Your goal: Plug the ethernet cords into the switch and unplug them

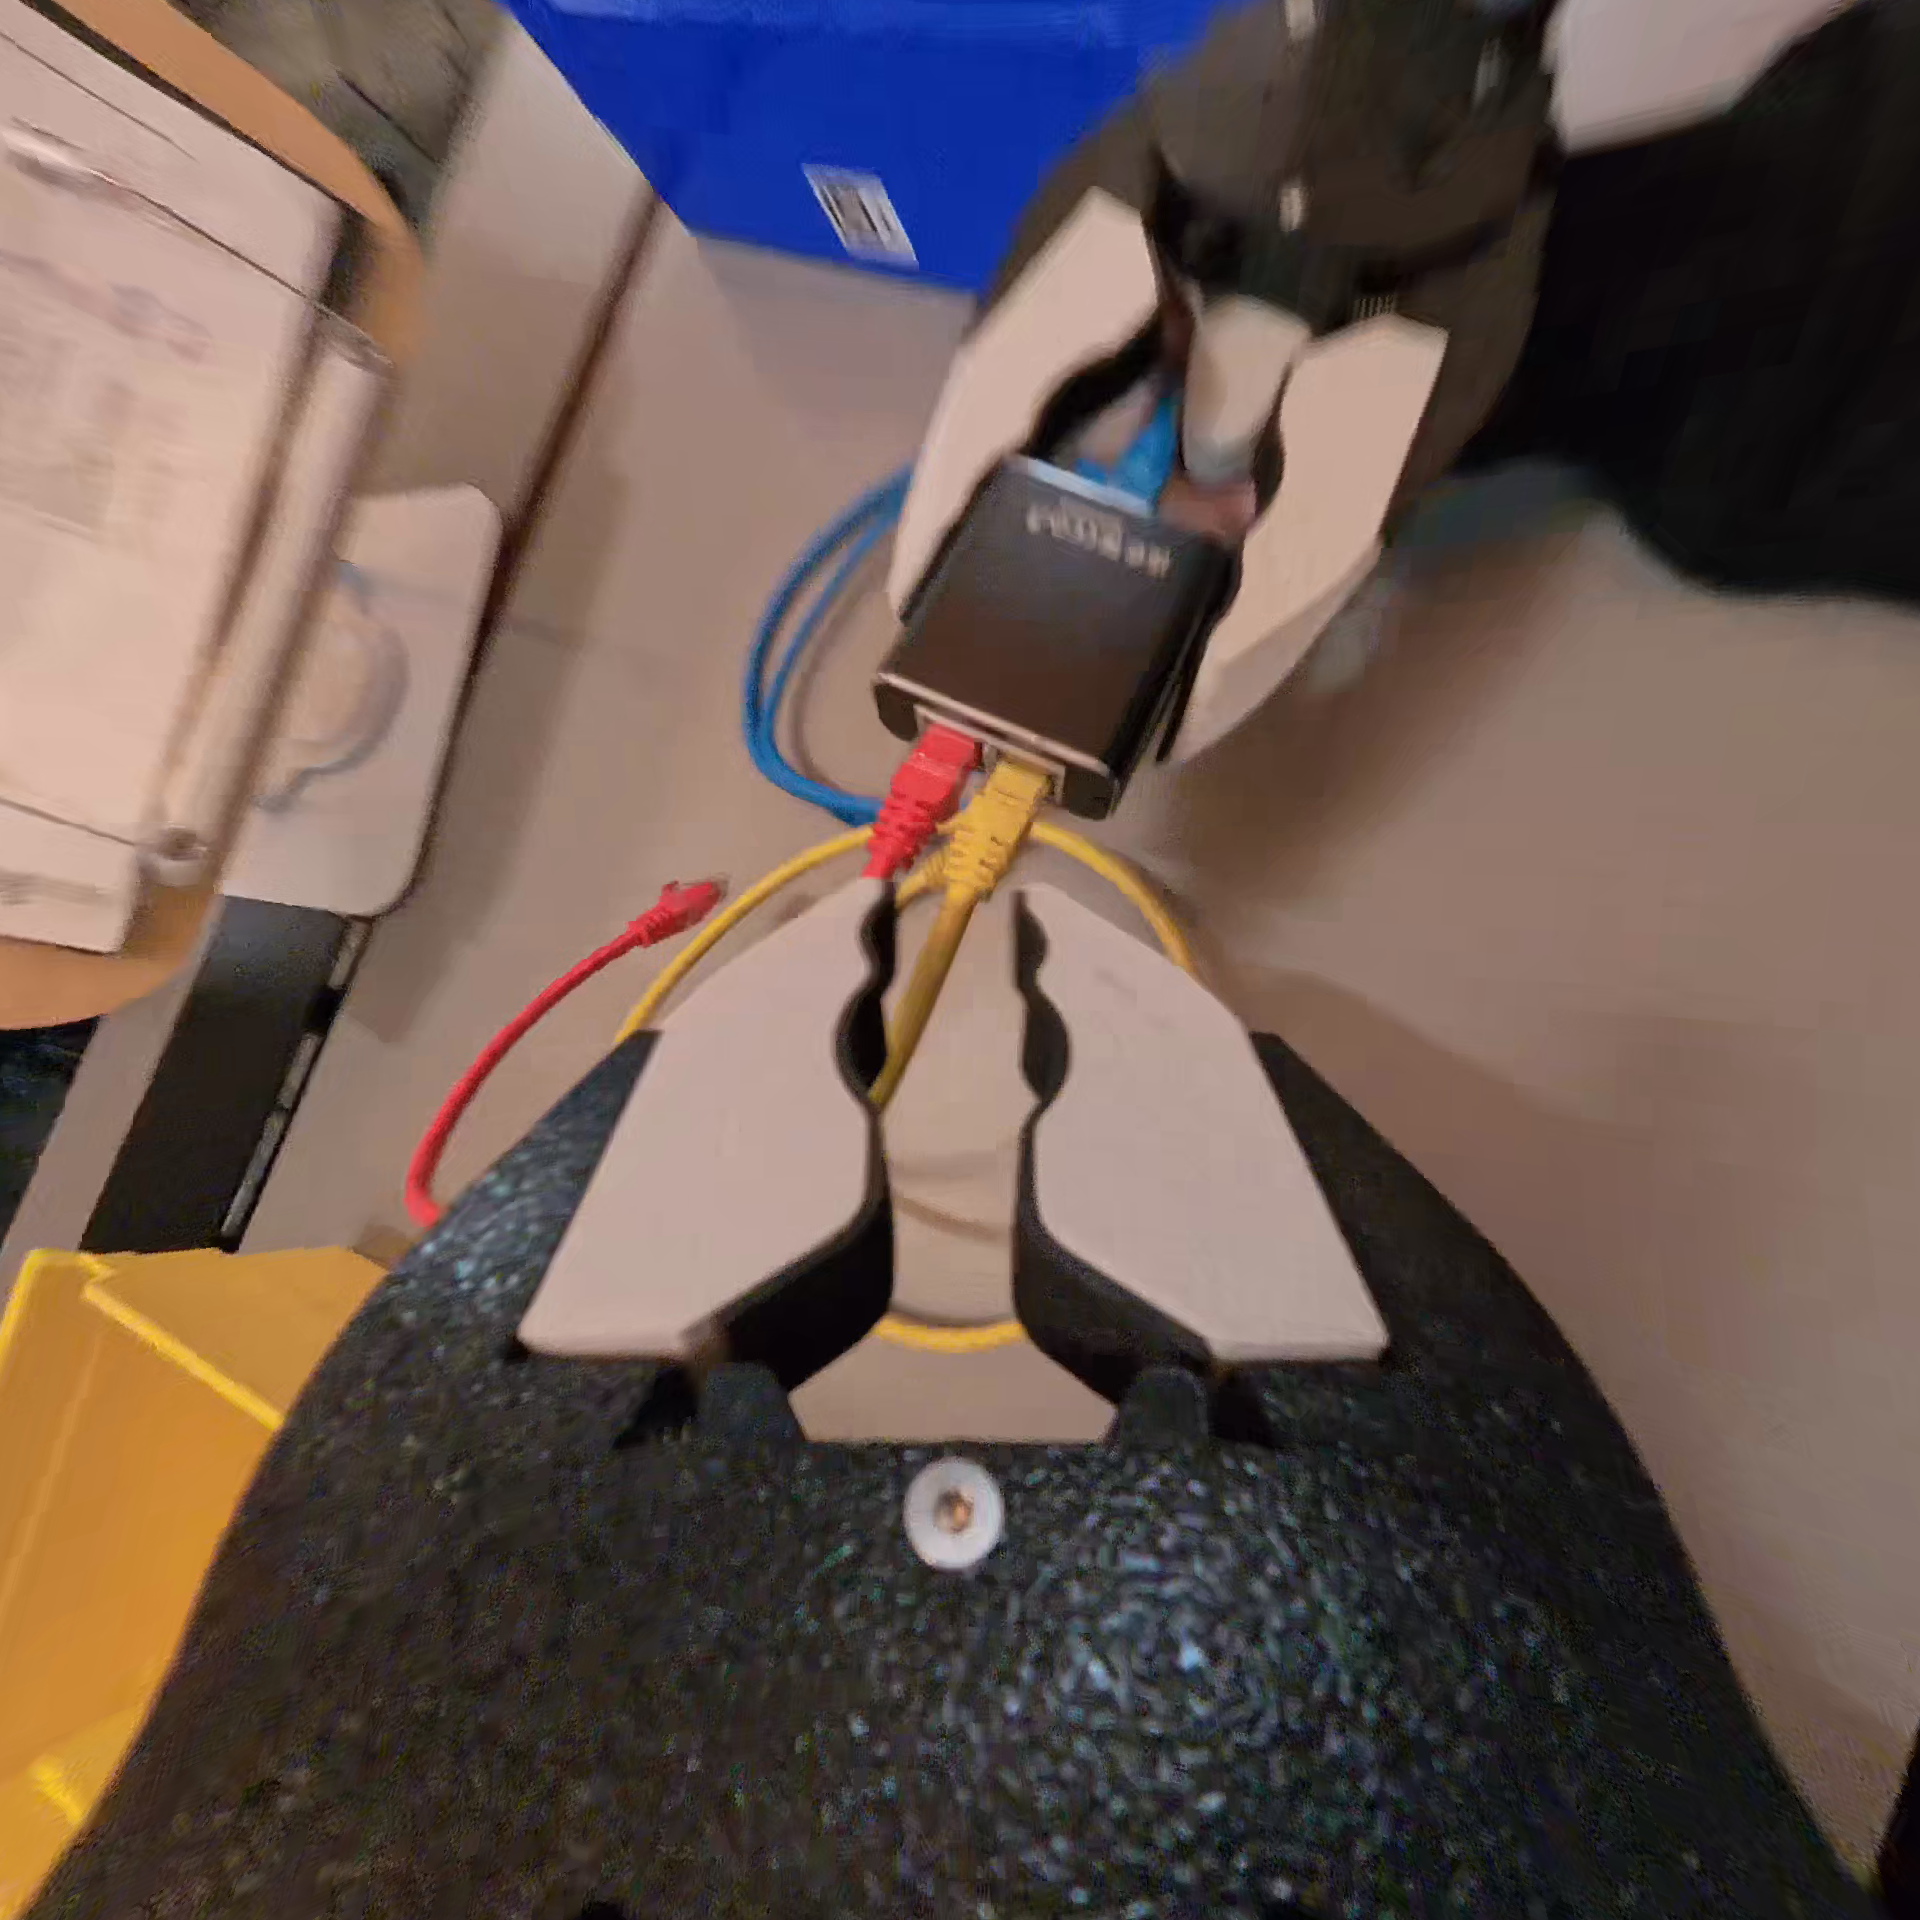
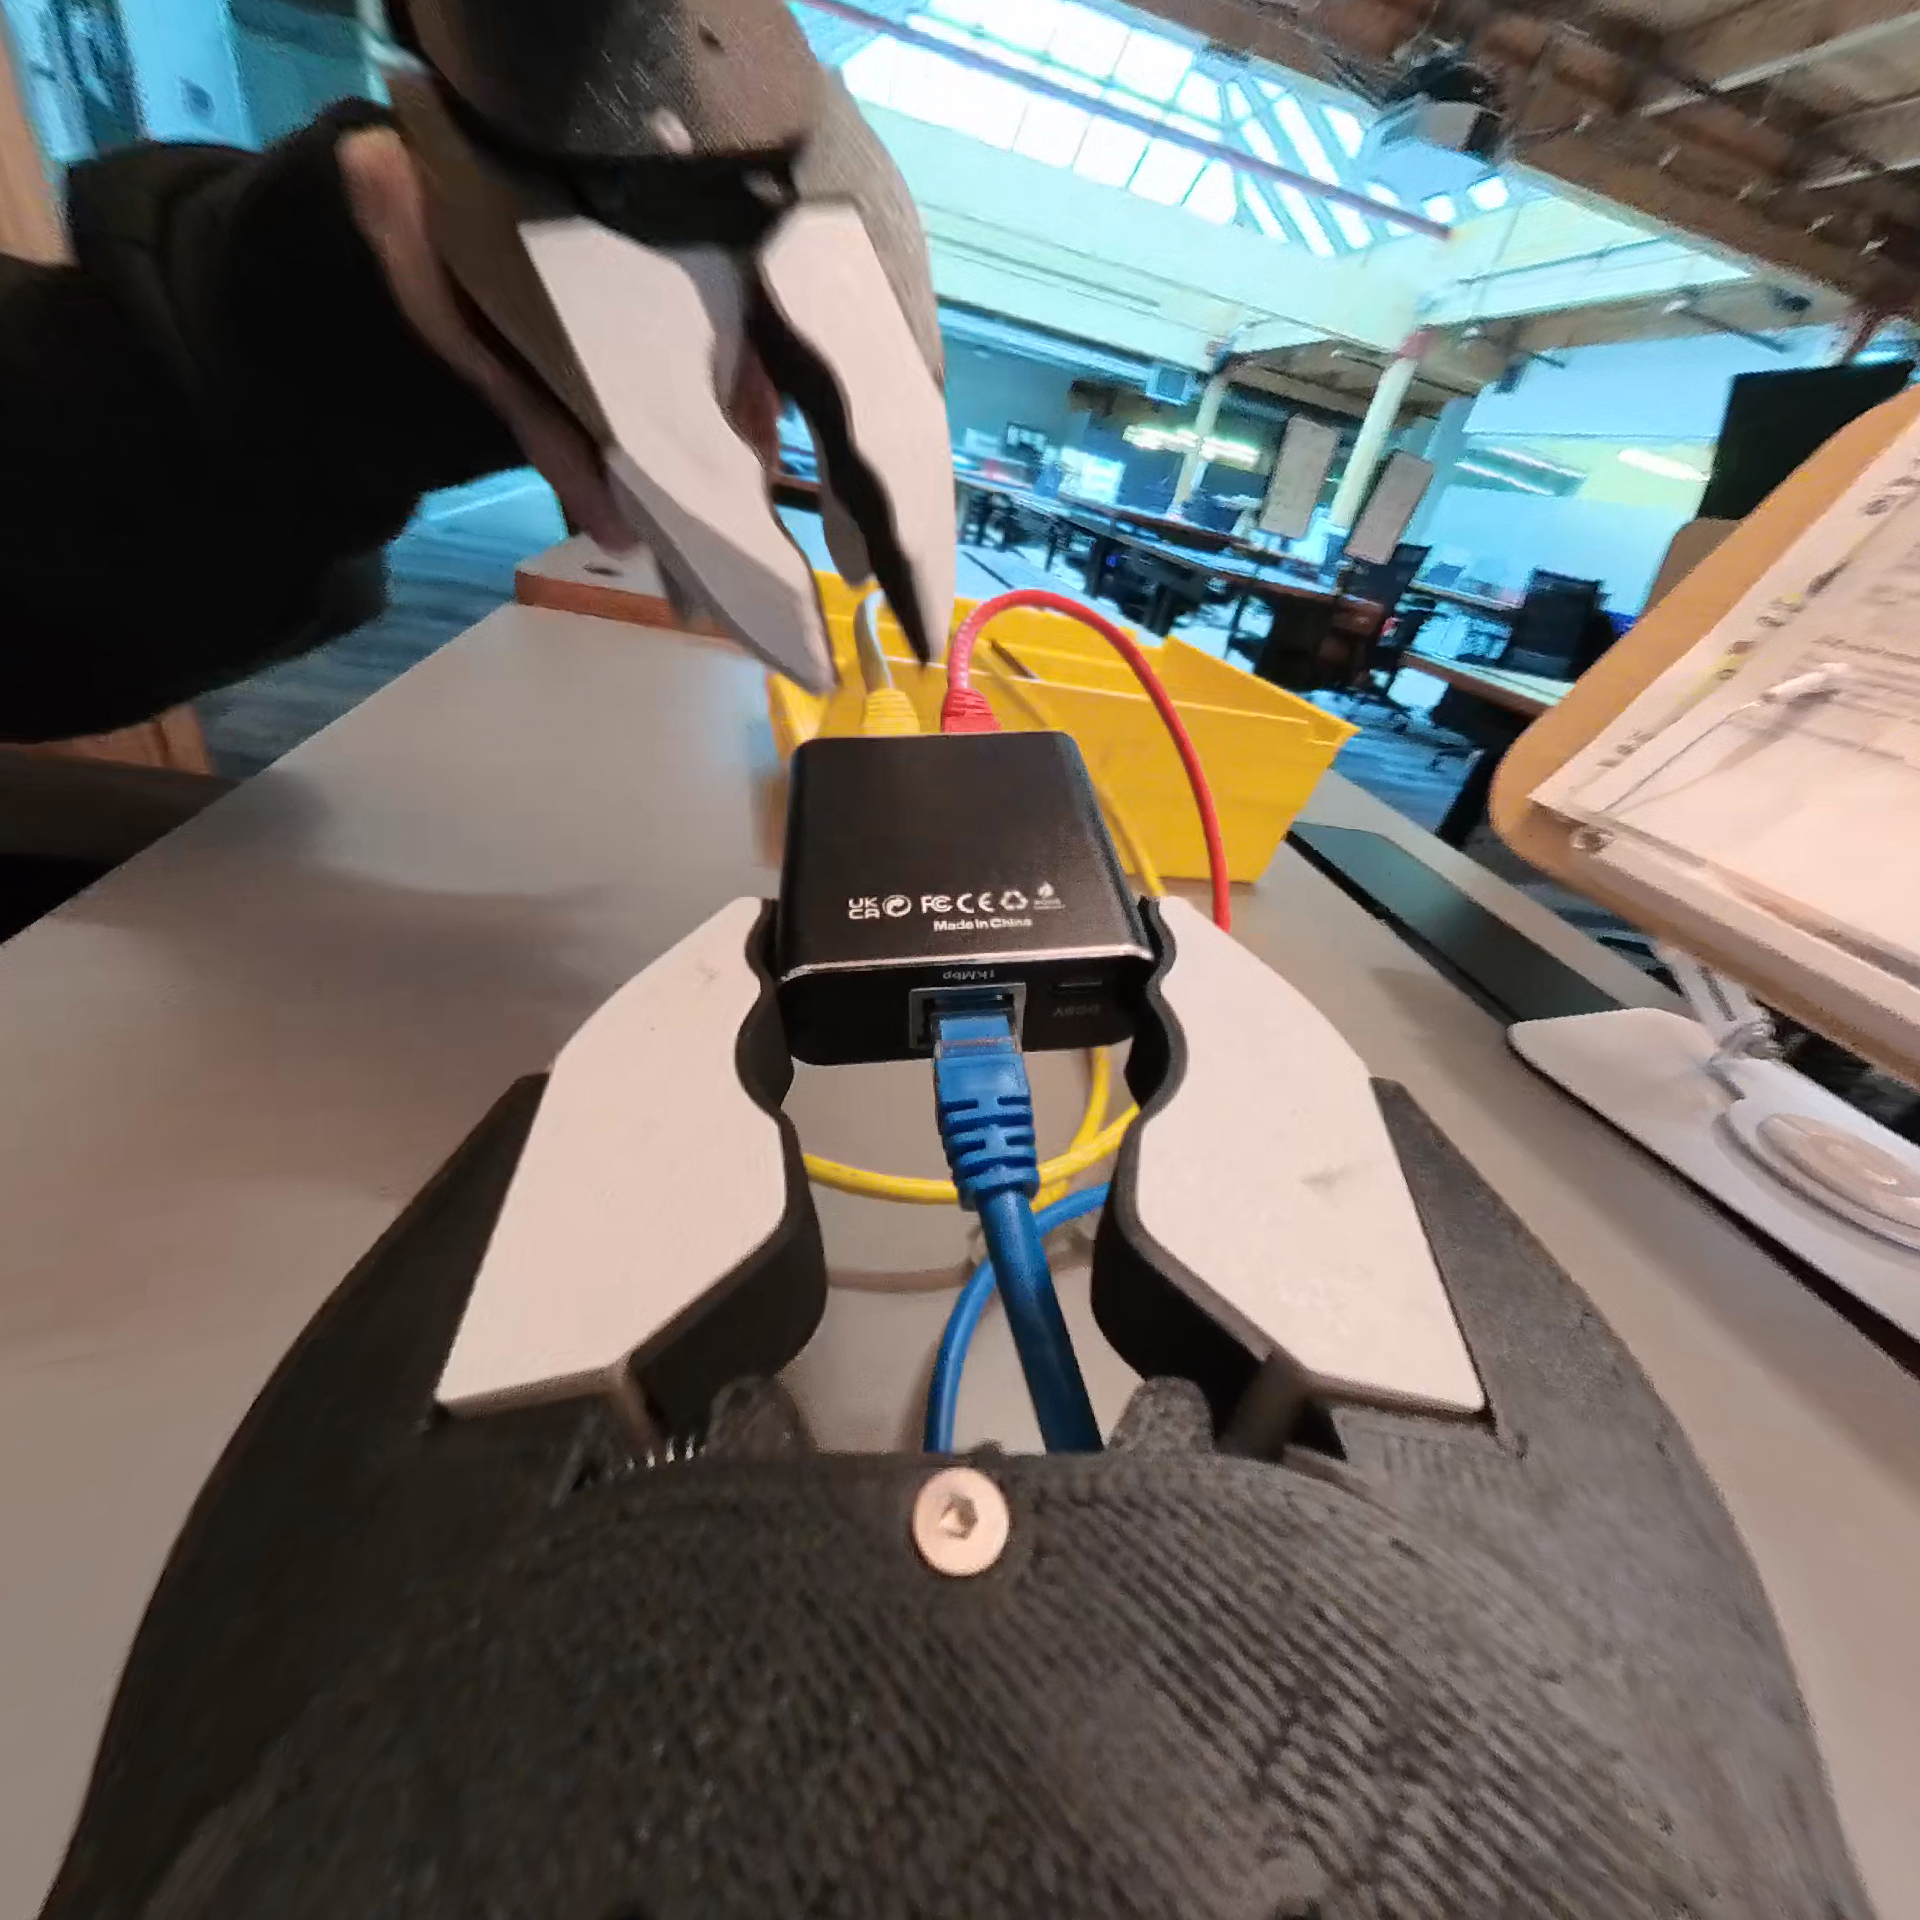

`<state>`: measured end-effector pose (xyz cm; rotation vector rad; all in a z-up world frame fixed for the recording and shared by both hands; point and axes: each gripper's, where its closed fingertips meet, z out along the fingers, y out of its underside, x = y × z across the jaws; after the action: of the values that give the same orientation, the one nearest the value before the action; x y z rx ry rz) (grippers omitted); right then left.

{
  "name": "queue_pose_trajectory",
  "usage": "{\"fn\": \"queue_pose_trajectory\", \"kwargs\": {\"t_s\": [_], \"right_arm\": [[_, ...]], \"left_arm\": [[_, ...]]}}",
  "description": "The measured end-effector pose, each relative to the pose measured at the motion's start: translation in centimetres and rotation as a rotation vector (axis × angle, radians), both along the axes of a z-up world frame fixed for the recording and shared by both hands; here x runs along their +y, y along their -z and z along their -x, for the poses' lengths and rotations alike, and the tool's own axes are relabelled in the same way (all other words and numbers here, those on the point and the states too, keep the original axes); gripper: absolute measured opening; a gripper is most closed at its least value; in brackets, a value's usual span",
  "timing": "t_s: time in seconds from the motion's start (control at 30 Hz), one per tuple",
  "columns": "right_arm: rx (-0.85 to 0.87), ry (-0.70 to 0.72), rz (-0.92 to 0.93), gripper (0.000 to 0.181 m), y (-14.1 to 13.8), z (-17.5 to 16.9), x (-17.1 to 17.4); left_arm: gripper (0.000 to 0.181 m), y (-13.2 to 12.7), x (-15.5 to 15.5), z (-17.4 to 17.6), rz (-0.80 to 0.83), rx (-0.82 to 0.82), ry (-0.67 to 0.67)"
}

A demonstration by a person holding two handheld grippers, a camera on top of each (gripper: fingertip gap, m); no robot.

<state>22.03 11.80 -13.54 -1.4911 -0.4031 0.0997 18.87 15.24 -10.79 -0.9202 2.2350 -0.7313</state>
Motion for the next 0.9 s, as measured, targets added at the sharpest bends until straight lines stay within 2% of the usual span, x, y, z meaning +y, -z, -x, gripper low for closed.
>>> {"fn": "queue_pose_trajectory", "kwargs": {"t_s": [0.03, 0.1, 0.17, 0.23, 0.3, 0.37, 0.43, 0.5, 0.6, 0.7, 0.8, 0.9], "right_arm": [[-0.018, 0.024, 0.002, 0.064, 0.0, -0.3, 0.0], [-0.042, 0.068, -0.021, 0.064, -0.4, -0.7, -0.2], [-0.036, 0.072, -0.065, 0.065, -1.6, -0.8, -0.6], [-0.051, 0.087, -0.124, 0.064, -3.4, -0.6, -1.0], [-0.083, 0.122, -0.187, 0.064, -5.8, -0.6, -1.2], [-0.113, 0.15, -0.242, 0.064, -8.8, -0.4, -1.6], [-0.14, 0.183, -0.305, 0.064, -12.7, -0.7, -2.5], [-0.159, 0.219, -0.376, 0.064, -17.2, -1.3, -4.1], [-0.197, 0.277, -0.468, 0.064, -23.8, -2.9, -7.2], [-0.233, 0.356, -0.495, 0.064, -28.6, -5.6, -10.4], [-0.249, 0.439, -0.49, 0.065, -30.7, -8.8, -13.4], [-0.153, 0.493, -0.495, 0.064, -30.0, -12.4, -16.3]], "left_arm": [[0.032, -1.4, 0.1, 0.1, 0.059, -0.076, -0.028], [0.037, -4.1, 0.7, 0.8, 0.184, -0.253, -0.088], [0.039, -5.1, 1.3, 2.6, 0.294, -0.379, -0.101], [0.043, -3.5, 2.5, 4.3, 0.326, -0.404, -0.141], [0.05, -0.3, 3.5, 5.8, 0.316, -0.367, -0.169], [0.056, 3.3, 4.2, 7.1, 0.302, -0.293, -0.2], [0.062, 5.7, 4.5, 8.1, 0.298, -0.237, -0.211], [0.063, 6.9, 4.6, 8.7, 0.301, -0.215, -0.215], [0.063, 7.3, 4.7, 8.8, 0.323, -0.207, -0.208], [0.062, 7.8, 4.8, 8.5, 0.361, -0.196, -0.212], [0.062, 8.6, 4.7, 8.3, 0.384, -0.177, -0.2], [0.061, 9.2, 4.5, 8.2, 0.391, -0.153, -0.19]]}}
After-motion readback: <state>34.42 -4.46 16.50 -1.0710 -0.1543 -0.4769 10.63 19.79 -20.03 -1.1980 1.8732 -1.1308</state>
